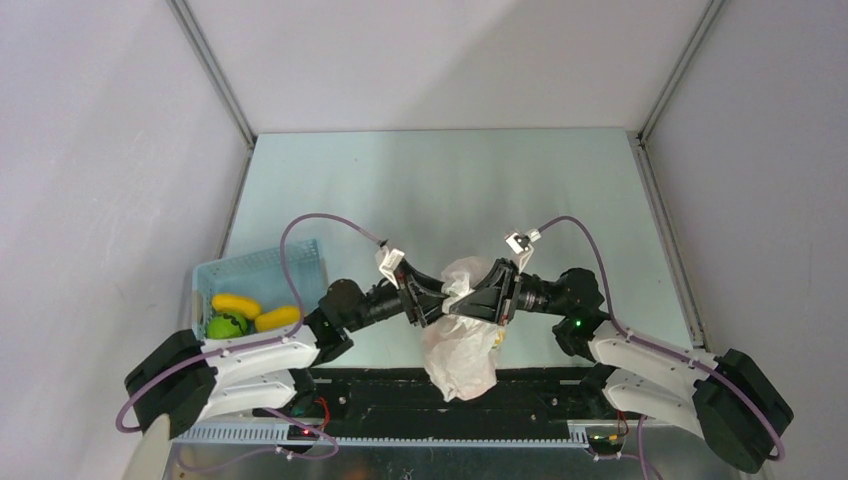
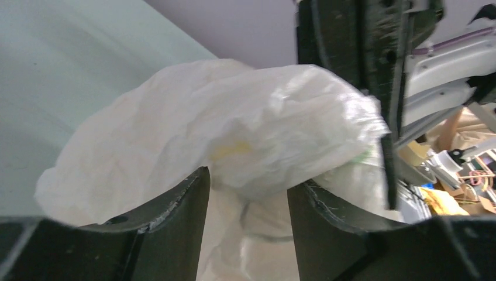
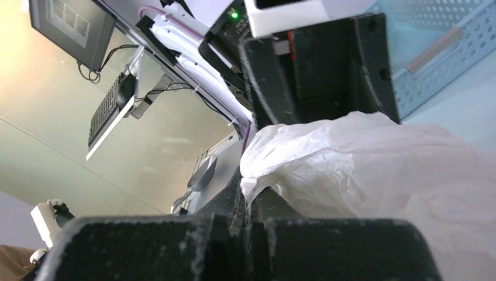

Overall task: Place the fake fruits into the plastic bag and tie a complex knot
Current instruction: Tie the plastic bag at the center of the board.

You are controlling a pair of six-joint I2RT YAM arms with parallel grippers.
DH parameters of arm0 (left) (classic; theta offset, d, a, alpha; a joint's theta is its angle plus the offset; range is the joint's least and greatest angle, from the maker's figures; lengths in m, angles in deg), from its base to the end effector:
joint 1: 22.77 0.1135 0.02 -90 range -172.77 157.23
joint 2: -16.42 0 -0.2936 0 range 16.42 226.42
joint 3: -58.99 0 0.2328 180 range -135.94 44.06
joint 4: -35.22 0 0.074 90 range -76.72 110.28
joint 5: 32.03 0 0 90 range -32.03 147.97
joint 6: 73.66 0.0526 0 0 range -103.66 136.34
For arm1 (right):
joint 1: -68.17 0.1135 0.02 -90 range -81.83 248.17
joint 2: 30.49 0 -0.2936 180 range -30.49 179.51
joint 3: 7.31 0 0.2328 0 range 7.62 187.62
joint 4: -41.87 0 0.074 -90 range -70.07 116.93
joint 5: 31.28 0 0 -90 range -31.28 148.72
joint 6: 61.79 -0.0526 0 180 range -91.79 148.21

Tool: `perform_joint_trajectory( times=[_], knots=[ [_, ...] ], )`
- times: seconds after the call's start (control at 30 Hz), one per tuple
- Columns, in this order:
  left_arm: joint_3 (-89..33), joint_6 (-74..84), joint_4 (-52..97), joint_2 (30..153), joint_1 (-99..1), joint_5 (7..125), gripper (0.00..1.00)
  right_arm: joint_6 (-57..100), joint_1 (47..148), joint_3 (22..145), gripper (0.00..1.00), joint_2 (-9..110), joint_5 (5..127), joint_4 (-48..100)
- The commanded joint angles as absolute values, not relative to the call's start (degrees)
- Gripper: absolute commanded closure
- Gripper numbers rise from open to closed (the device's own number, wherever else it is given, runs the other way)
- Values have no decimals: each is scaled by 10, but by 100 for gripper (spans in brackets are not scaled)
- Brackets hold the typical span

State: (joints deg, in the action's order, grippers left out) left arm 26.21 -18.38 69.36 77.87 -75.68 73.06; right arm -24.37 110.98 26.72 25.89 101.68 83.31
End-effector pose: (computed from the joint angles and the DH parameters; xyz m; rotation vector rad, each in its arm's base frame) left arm 0.1146 -0.1743 0.2716 0.4938 1.5769 -1.4019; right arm 0.1070 0.1480 0.3063 -0.6498 1.4567 1.8197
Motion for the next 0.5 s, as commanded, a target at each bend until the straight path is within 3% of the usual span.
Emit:
perform_joint_trajectory(
  times=[0.0,0.27,0.47],
  knots=[
    [269,-215,749,720,-753,766,41,-248,1101,256,100,254,1012,868],
    [265,-229,631,601,-753,841,25,-231,1093,247,100,270,996,835],
    [263,-252,590,548,-753,872,21,-230,1092,244,100,285,991,835]
  ],
)
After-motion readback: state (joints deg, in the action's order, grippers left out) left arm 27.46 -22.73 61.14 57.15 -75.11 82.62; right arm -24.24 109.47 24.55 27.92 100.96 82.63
